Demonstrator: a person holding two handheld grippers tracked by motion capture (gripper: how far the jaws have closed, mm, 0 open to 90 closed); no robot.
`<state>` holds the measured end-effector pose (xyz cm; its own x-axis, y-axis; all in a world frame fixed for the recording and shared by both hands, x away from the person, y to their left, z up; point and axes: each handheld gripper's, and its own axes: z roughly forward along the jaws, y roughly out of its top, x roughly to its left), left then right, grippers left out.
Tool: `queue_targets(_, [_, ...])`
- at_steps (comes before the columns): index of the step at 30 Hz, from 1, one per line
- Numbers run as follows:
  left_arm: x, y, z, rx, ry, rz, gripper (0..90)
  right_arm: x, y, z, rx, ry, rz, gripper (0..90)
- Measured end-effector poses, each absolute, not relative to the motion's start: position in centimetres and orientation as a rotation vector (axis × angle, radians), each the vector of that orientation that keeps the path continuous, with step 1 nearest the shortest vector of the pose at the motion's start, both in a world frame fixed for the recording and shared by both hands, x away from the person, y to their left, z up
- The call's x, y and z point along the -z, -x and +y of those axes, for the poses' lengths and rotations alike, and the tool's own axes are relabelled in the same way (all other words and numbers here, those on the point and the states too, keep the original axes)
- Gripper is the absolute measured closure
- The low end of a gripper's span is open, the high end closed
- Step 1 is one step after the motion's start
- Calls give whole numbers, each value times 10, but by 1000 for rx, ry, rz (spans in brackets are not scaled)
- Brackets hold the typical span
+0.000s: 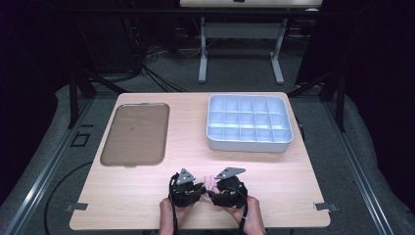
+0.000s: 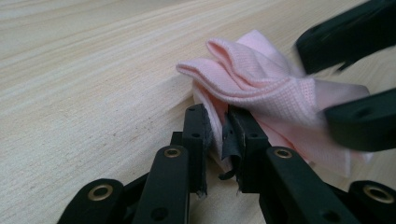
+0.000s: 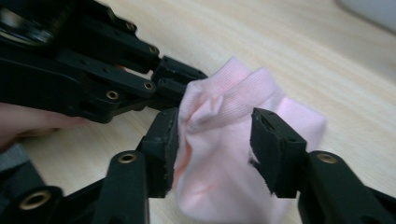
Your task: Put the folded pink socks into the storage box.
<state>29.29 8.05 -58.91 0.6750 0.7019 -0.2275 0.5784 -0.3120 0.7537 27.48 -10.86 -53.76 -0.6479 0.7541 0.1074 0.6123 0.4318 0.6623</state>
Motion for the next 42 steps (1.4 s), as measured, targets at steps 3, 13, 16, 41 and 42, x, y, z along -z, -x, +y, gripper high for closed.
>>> queue_targets(3, [589, -293, 81, -177, -2011, 990, 775, 526, -270, -124, -1083, -1230, 2419, 482])
queue_targets(13, [589, -294, 81, -165, -2016, 989, 776, 558, -282, -135, -1027, -1316, 2484, 799])
queue_targets(16, [589, -294, 81, -166, -2018, 987, 776, 561, -281, -127, -1023, -1293, 2480, 795])
queue_targets(41, [555, -285, 96, -278, -1980, 1021, 166, 553, -277, -150, -1052, -1322, 2402, 443])
queue_targets(42, [554, -285, 93, -287, -1989, 1009, 166, 553, -276, -152, -1052, -1338, 2388, 399])
